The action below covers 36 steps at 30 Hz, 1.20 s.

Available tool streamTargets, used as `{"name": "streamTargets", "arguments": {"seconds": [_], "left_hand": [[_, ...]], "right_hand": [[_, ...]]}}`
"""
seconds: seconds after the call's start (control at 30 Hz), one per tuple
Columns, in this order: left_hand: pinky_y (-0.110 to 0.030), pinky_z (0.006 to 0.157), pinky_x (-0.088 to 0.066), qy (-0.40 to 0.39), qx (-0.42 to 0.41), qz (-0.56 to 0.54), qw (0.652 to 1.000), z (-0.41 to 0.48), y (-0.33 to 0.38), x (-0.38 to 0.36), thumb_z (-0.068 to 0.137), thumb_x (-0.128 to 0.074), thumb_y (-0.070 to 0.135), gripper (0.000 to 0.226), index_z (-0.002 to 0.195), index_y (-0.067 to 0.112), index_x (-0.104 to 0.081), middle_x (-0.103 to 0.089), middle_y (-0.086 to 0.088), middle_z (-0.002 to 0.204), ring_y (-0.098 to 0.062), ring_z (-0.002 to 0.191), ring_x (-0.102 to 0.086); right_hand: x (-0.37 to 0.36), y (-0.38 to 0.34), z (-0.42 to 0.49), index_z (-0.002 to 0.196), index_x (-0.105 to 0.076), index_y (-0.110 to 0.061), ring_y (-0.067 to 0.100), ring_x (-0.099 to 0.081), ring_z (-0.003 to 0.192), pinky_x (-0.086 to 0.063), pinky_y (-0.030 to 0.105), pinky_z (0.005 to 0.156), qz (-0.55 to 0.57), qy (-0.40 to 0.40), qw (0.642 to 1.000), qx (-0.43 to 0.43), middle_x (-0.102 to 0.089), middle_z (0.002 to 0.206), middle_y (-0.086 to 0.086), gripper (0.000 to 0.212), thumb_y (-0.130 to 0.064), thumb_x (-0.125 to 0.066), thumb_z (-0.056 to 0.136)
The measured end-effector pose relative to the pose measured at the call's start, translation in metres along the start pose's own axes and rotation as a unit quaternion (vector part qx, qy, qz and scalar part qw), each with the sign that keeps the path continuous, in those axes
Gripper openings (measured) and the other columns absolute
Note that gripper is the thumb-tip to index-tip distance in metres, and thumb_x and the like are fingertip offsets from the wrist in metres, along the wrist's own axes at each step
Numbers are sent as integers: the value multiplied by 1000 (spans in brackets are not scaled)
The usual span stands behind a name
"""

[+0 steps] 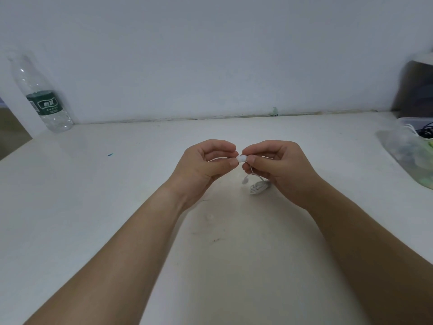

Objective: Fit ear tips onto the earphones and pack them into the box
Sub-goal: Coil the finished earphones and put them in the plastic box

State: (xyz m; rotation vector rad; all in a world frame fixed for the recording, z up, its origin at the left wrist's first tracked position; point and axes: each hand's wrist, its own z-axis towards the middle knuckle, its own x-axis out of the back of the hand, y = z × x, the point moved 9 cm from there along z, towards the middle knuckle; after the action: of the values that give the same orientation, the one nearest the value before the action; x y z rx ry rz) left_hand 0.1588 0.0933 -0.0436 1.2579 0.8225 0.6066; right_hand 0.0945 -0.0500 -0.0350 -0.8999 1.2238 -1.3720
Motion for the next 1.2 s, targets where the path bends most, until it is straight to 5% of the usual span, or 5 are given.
{"name": "streamTargets", "arguments": {"seconds": [0.13, 0.5, 0.67, 1.2], "left_hand": [[-24, 81, -55, -6, 9, 4, 1000, 0, -2, 0, 82, -71, -8, 22, 97, 8, -70, -73, -13, 94, -20, 87, -70], [-25, 82, -57, -22, 28, 6, 999, -2, -4, -3, 66, -79, 8, 30, 95, 9, -70, -75, -10, 91, -21, 86, -71], [-26, 84, -57, -23, 31, 10, 999, -2, -4, -3, 64, -80, 8, 33, 95, 8, -69, -74, -11, 91, -23, 86, -71], [-23, 77, -56, -37, 43, -1, 998, -3, -5, -3, 64, -79, 4, 33, 95, 10, -69, -74, -9, 90, -20, 83, -72]], "right_hand": [[-1, 1, 0, 94, -75, -3, 24, -71, 75, -59, 35, 85, -7, -15, 1000, -1, -75, 87, 17, 12, 4, -69, 87], [-2, 0, -1, 90, -72, -2, 27, -71, 72, -59, 34, 77, -12, -29, 1000, -3, -74, 85, 22, 25, -13, -79, 69], [-2, -2, -2, 87, -70, -2, 29, -73, 74, -60, 33, 76, -28, -27, 999, 4, -74, 83, 21, 11, 3, -75, 80], [0, -5, -3, 92, -72, -4, 25, -72, 75, -60, 34, 79, -63, -27, 998, 4, -76, 89, 20, 13, 7, -72, 84]]}}
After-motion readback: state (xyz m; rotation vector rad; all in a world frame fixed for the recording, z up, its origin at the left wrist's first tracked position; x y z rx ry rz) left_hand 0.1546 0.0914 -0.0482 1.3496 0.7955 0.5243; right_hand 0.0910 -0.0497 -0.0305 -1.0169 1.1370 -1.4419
